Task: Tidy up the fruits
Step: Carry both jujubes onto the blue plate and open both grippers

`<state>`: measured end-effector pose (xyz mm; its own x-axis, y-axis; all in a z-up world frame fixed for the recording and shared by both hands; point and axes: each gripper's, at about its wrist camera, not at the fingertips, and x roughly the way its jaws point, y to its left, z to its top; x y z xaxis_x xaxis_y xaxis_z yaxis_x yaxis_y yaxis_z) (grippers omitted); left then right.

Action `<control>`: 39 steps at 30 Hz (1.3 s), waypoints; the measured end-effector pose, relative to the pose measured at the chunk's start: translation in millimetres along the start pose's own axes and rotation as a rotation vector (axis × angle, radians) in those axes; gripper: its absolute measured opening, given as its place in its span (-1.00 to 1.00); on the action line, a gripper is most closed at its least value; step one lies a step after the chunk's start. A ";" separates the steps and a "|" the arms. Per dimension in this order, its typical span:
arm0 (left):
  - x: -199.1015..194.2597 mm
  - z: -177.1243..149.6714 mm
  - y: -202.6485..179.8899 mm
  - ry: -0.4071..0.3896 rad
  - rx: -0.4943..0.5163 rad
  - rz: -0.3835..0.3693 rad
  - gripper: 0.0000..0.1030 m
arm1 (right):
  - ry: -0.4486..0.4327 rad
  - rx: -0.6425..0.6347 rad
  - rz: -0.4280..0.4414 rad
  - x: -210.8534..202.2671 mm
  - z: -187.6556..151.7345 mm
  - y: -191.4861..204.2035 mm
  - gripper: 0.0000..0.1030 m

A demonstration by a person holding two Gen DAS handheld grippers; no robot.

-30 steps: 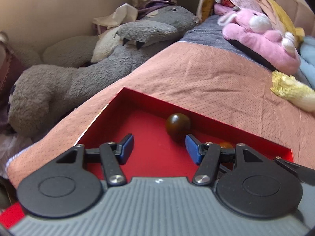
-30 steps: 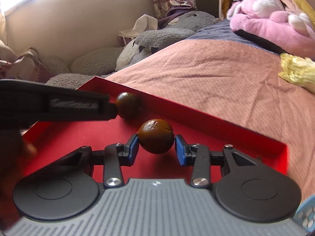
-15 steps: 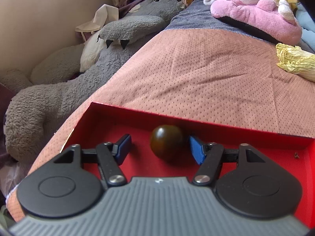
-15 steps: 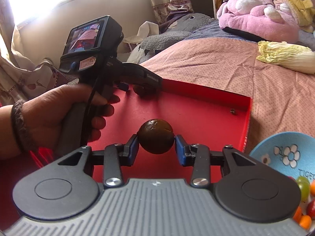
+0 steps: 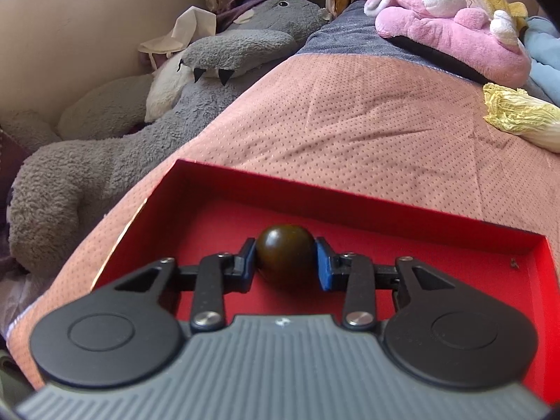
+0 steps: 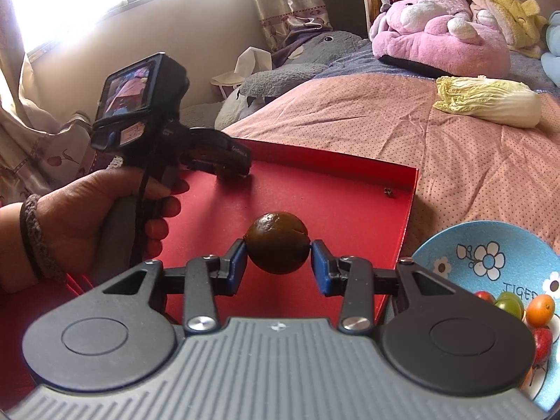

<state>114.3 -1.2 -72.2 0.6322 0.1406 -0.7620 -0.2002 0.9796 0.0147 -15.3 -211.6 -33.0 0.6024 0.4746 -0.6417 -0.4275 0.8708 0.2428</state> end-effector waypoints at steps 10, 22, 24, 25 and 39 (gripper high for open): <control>-32.9 -14.4 6.9 -0.022 -0.026 -0.026 -0.26 | 0.007 0.035 -0.022 -10.2 -9.6 -4.2 -0.11; -62.3 -34.0 2.3 -0.059 -0.028 -0.054 -0.26 | -0.005 -0.013 -0.052 -32.5 -8.6 7.4 -0.11; -66.2 -35.6 3.7 -0.062 -0.036 -0.060 -0.26 | -0.004 -0.015 -0.056 -36.2 -8.9 9.5 -0.11; -68.5 -36.5 4.4 -0.067 -0.040 -0.064 -0.26 | -0.004 -0.017 -0.057 -37.7 -8.8 10.5 -0.11; -96.6 -55.5 -15.0 -0.112 0.015 -0.120 -0.26 | 0.000 -0.027 -0.095 -68.4 -21.2 3.4 -0.11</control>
<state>14.7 -37.4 -34.7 0.7304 0.0371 -0.6820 -0.1079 0.9922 -0.0616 -72.2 -243.9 -3.7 0.6411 0.3899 -0.6611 -0.3864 0.9082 0.1610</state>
